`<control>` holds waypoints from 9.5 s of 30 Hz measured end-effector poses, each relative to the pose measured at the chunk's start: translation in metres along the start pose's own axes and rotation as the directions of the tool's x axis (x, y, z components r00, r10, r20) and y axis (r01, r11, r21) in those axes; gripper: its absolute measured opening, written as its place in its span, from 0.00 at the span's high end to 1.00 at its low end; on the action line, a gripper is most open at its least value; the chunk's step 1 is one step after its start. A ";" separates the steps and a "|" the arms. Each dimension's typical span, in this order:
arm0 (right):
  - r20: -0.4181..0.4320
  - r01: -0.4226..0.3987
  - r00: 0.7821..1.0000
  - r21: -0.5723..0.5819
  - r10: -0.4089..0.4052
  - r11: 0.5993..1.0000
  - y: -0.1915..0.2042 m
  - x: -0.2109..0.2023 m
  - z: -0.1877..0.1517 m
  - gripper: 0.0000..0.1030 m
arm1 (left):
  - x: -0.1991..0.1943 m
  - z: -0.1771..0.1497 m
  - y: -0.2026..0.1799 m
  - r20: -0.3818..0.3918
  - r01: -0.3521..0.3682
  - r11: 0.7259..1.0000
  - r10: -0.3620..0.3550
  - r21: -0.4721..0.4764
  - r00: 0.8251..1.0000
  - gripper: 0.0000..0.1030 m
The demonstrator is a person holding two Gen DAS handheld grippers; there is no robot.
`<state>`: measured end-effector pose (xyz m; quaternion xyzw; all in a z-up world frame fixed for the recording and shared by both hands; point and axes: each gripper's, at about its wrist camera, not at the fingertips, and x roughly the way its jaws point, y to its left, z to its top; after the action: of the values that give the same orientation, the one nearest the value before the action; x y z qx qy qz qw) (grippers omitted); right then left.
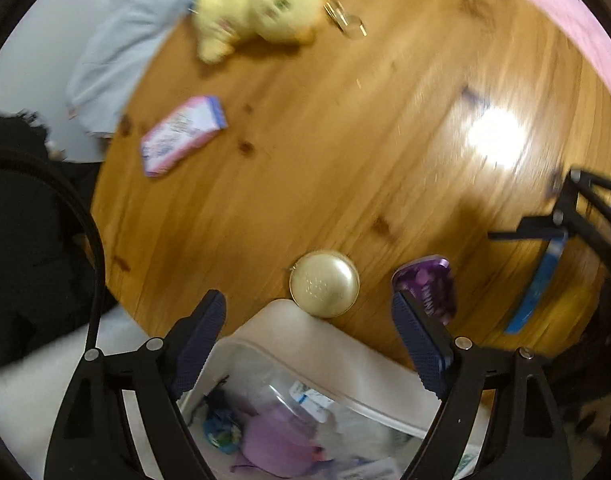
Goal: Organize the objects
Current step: 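Move both tools back over the table toward the compact and mint tin, then grasp the purple mint tin with the right tool while the left tool grasps the gold compact, then carry the mint tin and gold compact over the tray with both tools, then open both tools to drop the tin and compact into the tray, then move both tools back over the table toward the blue tube and pink packet, then grasp the blue tube with the right tool while the left tool grasps the pink wipes packet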
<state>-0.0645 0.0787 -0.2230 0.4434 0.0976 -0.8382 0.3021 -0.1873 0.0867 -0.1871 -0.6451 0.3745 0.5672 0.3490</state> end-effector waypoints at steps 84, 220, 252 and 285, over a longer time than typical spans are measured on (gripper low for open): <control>0.272 0.131 0.948 0.150 -0.169 0.980 0.117 -0.148 0.081 0.38 | -0.129 -0.206 0.050 0.399 0.192 0.783 0.077 -0.591 0.914 0.43; -0.183 0.181 0.982 0.861 -0.043 0.475 0.010 -0.055 -0.092 0.28 | -0.113 -0.069 0.120 0.507 0.434 0.598 -0.054 -0.674 0.860 0.13; -0.259 0.282 0.954 0.622 -0.148 0.730 -0.052 -0.047 -0.075 0.79 | 0.038 0.032 0.213 0.436 0.456 0.057 -0.208 -0.888 0.876 0.12; -0.075 0.148 0.988 0.724 -0.137 0.674 -0.071 -0.112 -0.058 0.80 | -0.055 -0.021 0.142 0.572 0.599 0.263 -0.180 -0.756 0.800 0.84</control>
<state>-0.0194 0.2070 -0.1750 0.5237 -0.2059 -0.8259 0.0347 -0.3067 0.0058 -0.1342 -0.6774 -0.2532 0.6788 0.1276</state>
